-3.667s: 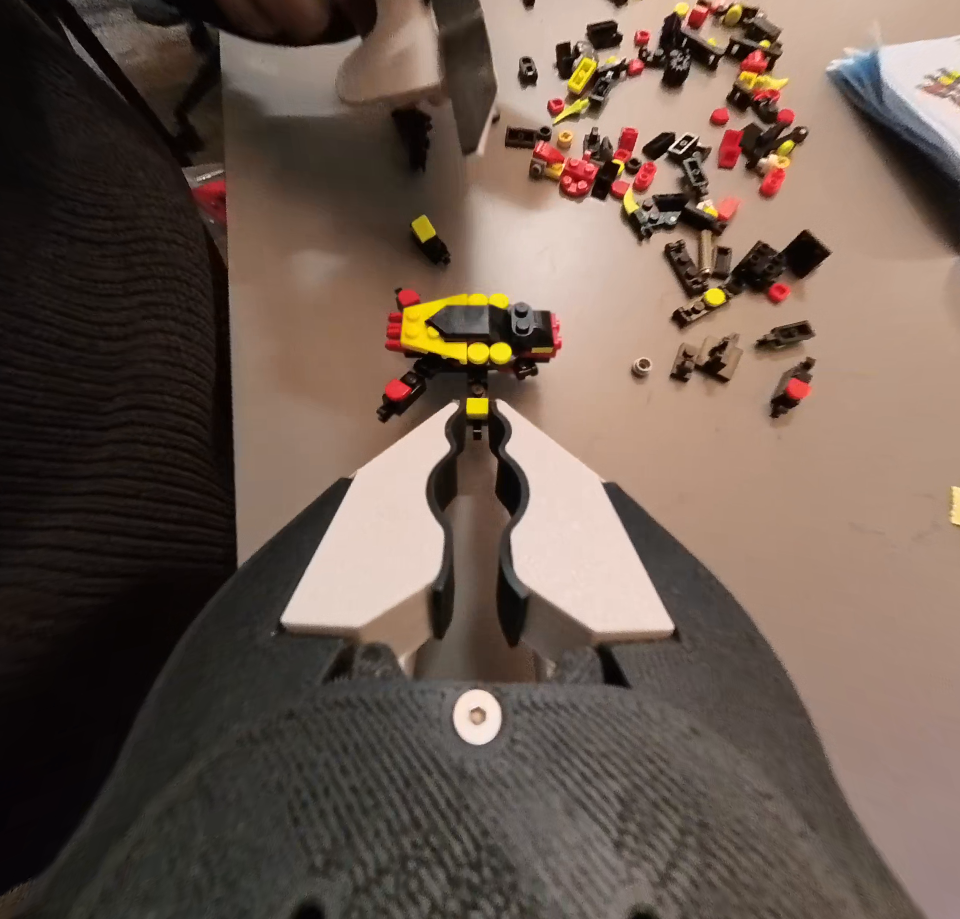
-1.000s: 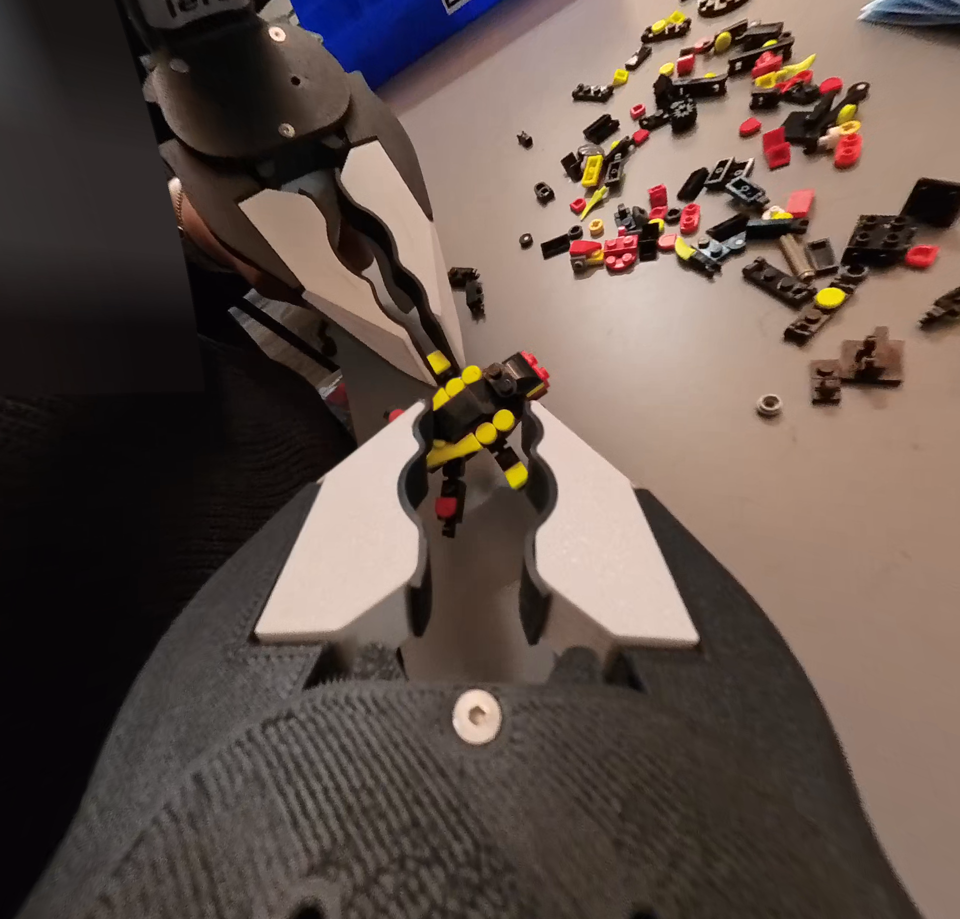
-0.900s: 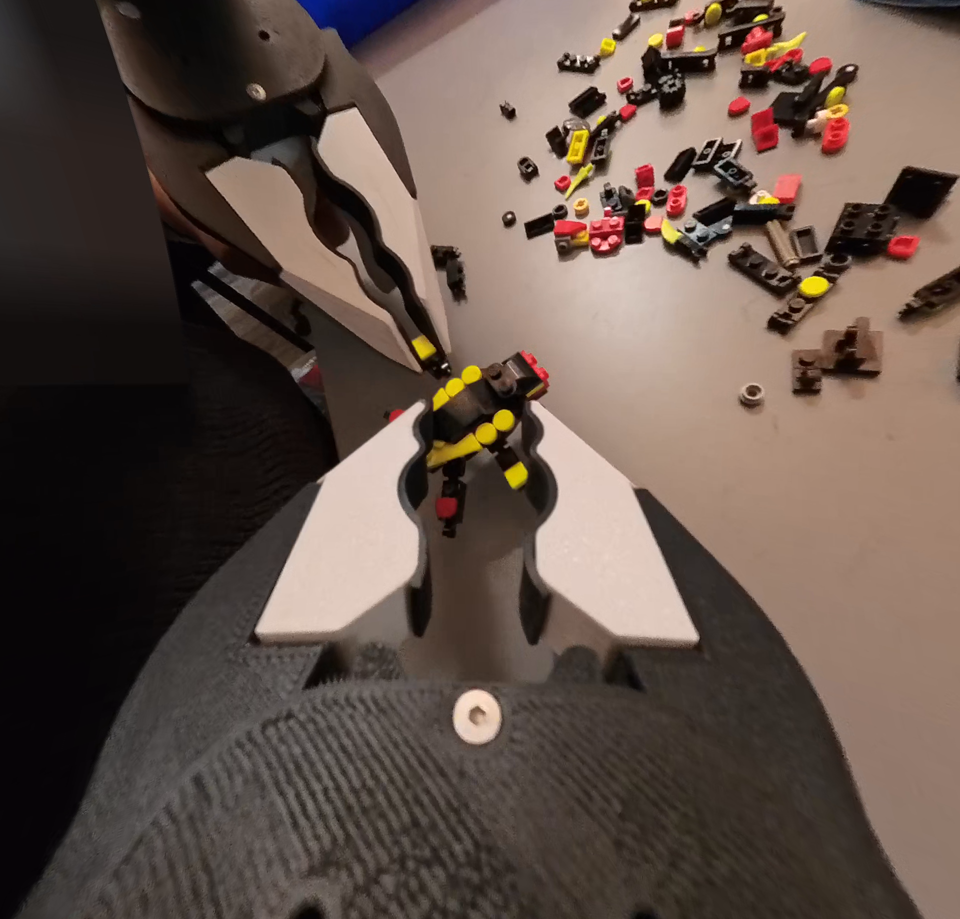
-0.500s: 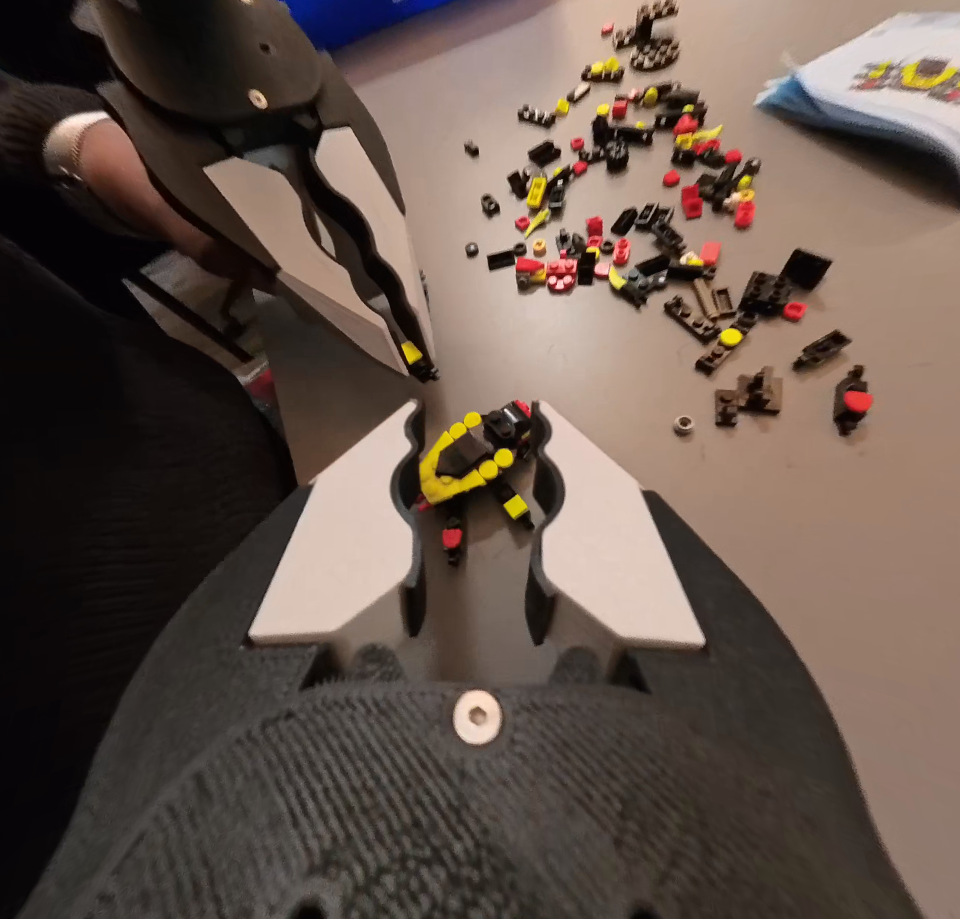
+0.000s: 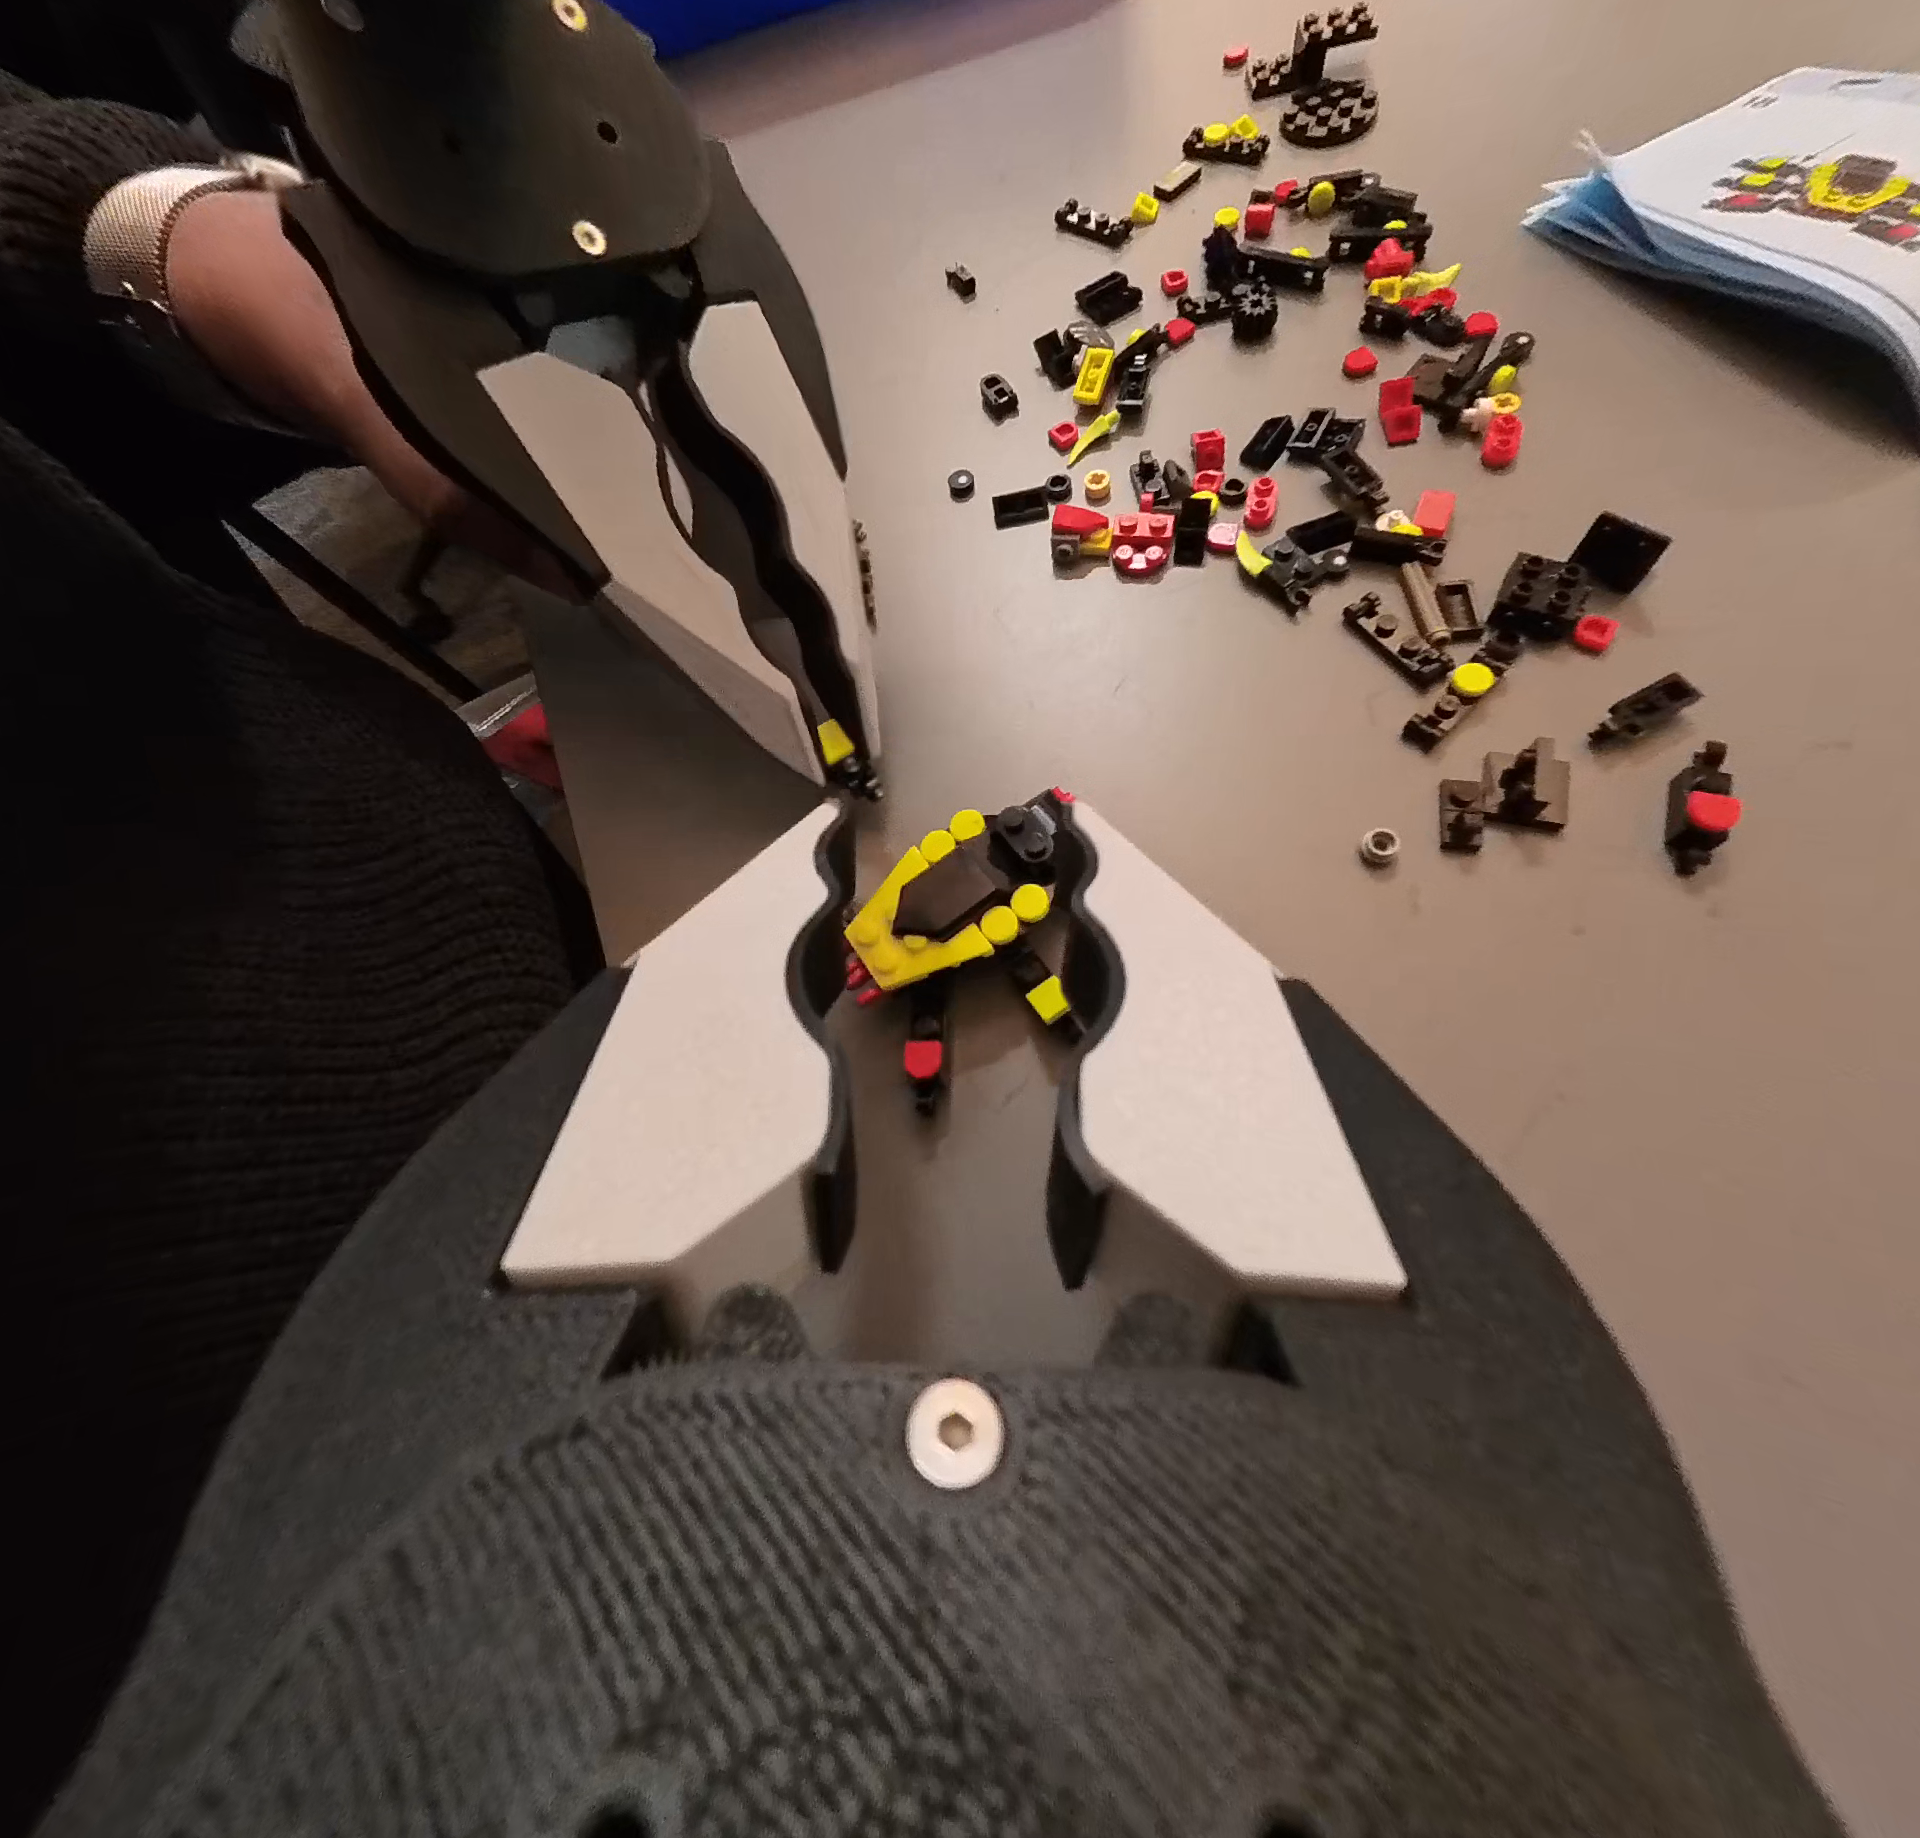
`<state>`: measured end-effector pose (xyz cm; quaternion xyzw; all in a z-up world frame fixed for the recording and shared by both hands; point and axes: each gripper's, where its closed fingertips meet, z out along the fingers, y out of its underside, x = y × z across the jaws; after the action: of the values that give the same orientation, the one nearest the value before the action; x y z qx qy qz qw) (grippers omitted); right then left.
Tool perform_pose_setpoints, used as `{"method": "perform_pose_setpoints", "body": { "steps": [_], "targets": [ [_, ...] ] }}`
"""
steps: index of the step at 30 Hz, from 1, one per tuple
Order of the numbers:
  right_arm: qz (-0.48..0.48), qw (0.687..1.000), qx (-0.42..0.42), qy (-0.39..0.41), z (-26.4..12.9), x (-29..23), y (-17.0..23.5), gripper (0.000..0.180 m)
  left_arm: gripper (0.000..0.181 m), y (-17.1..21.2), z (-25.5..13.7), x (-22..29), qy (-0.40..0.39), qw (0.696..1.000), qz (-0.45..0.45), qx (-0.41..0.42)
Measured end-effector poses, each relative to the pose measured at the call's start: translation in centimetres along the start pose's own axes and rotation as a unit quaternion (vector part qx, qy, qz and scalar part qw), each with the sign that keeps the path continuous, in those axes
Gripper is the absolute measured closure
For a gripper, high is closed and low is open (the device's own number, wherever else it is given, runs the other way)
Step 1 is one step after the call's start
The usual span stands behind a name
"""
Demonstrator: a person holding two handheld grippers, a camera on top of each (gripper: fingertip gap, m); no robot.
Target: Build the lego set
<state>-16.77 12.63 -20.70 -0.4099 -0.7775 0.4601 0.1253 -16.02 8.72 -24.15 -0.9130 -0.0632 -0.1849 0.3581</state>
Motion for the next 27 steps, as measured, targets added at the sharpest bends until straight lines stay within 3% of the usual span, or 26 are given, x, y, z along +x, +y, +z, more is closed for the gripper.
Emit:
{"method": "perform_pose_setpoints", "body": {
  "steps": [12,18,25,27],
  "targets": [
    [-0.015,0.999,-0.027,0.011,0.3,-0.1,0.9,0.141,0.167,0.2,0.4,0.1,-0.007,1.0,0.011,-0.009],
    [0.067,0.996,-0.037,0.045,0.0,-0.2,1.1,0.113,0.16,-0.8,-0.5,-0.4,0.005,1.0,-0.015,0.025],
    [0.012,0.988,-0.114,0.101,1.8,0.2,3.3,0.119,0.159,-2.5,-1.3,-0.8,0.02,0.995,-0.058,0.076],
    [0.017,0.989,-0.112,0.095,1.7,0.5,3.3,0.134,0.159,-2.7,-1.5,-0.7,0.024,0.995,-0.062,0.081]
  ]
}}
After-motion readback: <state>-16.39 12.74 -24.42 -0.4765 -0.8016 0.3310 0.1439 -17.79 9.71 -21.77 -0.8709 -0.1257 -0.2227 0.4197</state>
